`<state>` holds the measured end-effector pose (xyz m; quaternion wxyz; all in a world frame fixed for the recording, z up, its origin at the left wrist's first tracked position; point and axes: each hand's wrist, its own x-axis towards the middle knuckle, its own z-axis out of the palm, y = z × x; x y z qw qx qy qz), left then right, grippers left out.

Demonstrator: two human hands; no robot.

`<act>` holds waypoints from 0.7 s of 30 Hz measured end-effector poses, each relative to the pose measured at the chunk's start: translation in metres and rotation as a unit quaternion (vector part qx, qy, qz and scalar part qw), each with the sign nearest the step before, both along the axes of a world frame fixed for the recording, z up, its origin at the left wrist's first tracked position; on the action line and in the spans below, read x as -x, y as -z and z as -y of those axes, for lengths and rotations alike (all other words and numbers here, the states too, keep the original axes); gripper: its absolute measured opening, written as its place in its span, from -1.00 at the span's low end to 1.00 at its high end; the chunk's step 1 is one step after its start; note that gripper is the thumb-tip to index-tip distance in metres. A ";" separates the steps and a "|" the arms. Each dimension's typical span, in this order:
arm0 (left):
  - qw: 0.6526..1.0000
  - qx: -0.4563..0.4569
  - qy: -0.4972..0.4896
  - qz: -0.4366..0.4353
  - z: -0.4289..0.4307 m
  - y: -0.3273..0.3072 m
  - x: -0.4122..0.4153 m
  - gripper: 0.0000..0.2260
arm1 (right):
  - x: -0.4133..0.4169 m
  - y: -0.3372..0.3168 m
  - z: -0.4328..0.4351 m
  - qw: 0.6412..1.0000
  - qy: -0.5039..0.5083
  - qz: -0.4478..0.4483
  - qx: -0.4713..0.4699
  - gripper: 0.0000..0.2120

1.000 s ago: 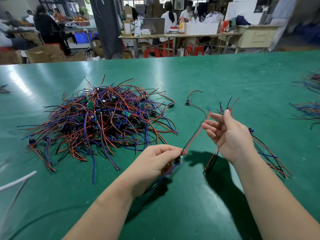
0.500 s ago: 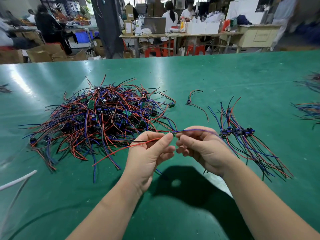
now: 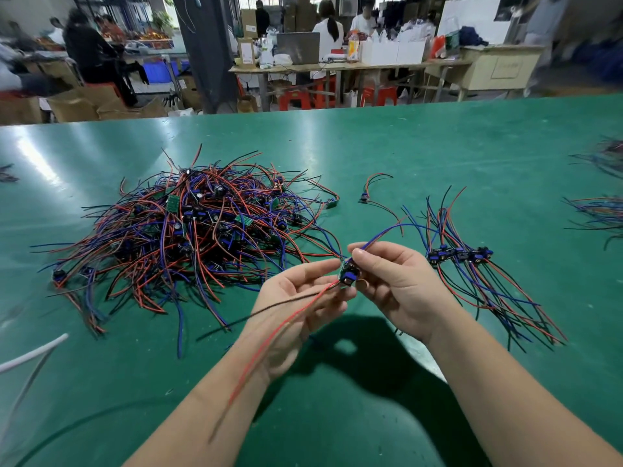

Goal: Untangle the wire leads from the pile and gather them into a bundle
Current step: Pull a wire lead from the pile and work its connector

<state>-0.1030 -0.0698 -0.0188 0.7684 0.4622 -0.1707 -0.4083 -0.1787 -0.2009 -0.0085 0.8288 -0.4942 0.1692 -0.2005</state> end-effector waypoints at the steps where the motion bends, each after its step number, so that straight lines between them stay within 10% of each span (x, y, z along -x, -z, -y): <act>1: 0.999 -0.011 0.003 -0.040 0.000 0.001 0.000 -0.79 | 0.000 0.001 -0.001 1.000 -0.006 -0.006 0.007 -0.94; 9: 0.992 -0.112 -0.011 0.050 0.000 0.002 0.004 -0.71 | 0.000 0.007 -0.001 0.995 -0.034 -0.062 0.068 -0.97; 21: 0.976 -0.164 0.043 0.139 -0.002 0.005 0.010 -0.89 | 0.008 0.009 0.046 0.965 0.258 -0.018 -0.038 -0.91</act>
